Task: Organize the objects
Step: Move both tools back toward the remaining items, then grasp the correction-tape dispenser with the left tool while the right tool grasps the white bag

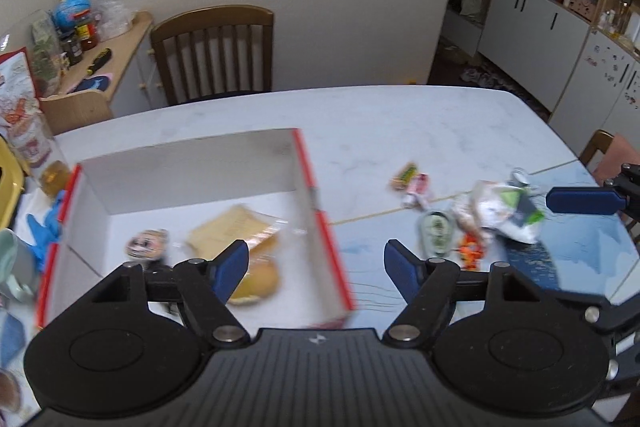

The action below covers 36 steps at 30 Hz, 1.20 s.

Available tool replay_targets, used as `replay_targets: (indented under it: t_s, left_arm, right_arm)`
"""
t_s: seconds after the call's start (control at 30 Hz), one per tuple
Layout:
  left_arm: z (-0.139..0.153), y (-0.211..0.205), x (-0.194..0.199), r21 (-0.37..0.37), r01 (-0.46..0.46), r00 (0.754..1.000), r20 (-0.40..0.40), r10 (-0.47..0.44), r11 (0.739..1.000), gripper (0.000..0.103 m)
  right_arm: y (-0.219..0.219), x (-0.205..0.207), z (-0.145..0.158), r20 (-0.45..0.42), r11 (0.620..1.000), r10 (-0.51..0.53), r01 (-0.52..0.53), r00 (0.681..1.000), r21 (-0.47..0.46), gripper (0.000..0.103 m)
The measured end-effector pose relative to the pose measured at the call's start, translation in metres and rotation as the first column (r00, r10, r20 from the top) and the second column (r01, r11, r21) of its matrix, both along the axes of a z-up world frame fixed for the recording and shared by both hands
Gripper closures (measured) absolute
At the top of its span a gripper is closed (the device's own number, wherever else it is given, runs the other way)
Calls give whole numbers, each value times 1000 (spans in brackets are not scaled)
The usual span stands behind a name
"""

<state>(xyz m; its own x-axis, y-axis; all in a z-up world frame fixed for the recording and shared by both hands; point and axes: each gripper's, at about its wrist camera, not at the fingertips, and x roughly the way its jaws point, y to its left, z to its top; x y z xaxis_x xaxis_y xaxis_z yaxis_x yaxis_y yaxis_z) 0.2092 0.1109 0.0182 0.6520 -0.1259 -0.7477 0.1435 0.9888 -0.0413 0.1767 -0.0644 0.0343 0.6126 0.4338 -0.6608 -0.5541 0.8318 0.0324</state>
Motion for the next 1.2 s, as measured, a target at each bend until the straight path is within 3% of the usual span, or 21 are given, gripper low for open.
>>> replay_targets:
  t_s: [0.37, 0.57, 0.83, 1.2]
  left_arm:
    - [-25, -78, -15, -26, 15, 1000, 3, -15, 1000, 26]
    - [-43, -112, -10, -13, 37, 999, -2, -37, 999, 21]
    - [-76, -137, 15, 7, 67, 997, -23, -67, 998, 12]
    - [-116, -147, 64, 58, 63, 997, -58, -60, 996, 12]
  right_arm:
    - [-114, -8, -16, -11, 993, -111, 112, 994, 47, 4]
    - [-157, -6, -34, -21, 988, -152, 153, 988, 22, 3]
    - [-190, 4, -57, -47, 985, -171, 171, 984, -3, 3]
    - [-197, 27, -85, -88, 983, -184, 182, 979, -33, 3]
